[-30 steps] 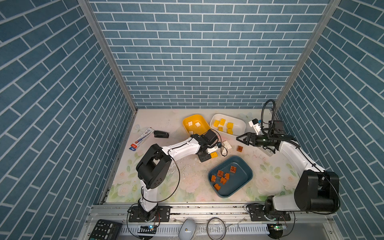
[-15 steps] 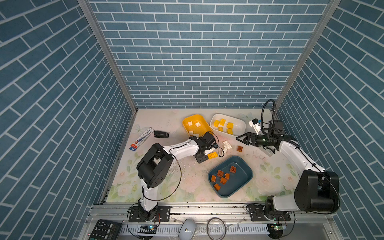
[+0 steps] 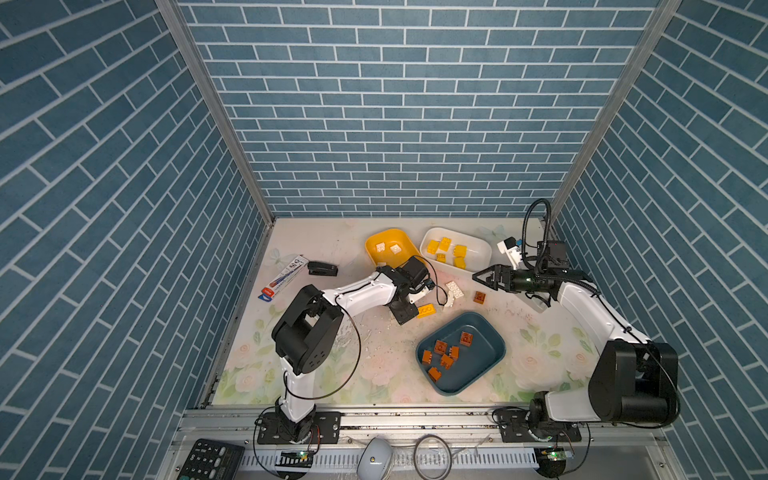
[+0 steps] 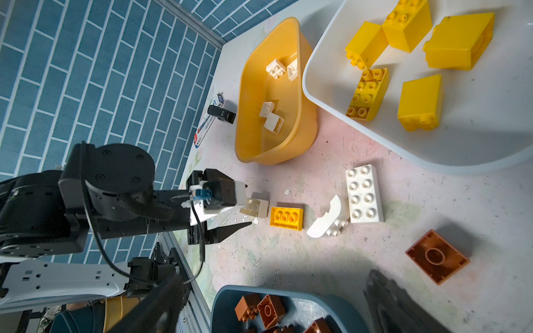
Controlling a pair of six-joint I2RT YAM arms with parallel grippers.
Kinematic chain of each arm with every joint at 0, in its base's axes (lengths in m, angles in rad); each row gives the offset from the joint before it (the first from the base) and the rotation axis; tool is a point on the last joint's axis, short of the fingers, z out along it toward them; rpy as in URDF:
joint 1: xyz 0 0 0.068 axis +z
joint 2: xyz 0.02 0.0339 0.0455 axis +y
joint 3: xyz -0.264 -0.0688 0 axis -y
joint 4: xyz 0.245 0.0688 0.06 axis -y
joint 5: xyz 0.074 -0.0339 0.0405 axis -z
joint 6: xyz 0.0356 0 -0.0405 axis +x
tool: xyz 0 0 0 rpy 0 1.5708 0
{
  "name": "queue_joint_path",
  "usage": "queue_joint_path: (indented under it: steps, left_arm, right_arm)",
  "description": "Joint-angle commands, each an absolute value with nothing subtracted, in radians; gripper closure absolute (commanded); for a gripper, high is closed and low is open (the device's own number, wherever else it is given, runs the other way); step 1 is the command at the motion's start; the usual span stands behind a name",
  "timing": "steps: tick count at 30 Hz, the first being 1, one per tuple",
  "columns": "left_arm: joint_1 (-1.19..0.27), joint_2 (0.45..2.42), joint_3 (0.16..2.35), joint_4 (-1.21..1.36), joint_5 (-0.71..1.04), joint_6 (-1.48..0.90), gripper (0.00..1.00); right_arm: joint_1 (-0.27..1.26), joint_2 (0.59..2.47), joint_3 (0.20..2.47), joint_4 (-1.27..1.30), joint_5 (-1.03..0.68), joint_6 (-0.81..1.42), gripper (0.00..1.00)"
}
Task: Sort the legos into containers by color
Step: 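Carry the white brick with the left gripper and release it into the yellow tub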
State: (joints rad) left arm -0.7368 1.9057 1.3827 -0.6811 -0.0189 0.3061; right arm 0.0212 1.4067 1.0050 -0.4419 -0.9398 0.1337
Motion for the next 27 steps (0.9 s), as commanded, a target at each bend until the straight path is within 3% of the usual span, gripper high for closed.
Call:
queue_joint_path:
  steps: [1,13,16,22,27]
  left_arm:
    - [-0.727,1.906,1.409,-0.753,0.024,0.339,0.3]
    - [-0.696,2.014,1.439,-0.767,0.075,0.395,0.33]
    - [-0.696,2.032,1.439,-0.762,0.076,0.391,0.41]
    - [-0.696,2.006,1.452,-0.784,0.064,0.386,0.71]
    - [-0.696,1.93,1.494,-0.836,0.094,0.358,0.75]
  right_arm:
    - [0.018,1.416,1.005,-0.434,-0.965,0.139,0.01]
    - [0.017,1.405,0.992,-0.429,-0.962,0.15,0.01]
    - [0.018,1.404,0.998,-0.441,-0.959,0.145,0.01]
    - [0.017,1.404,1.011,-0.461,-0.957,0.132,0.01]
    - [0.018,1.405,1.014,-0.447,-0.959,0.143,0.02]
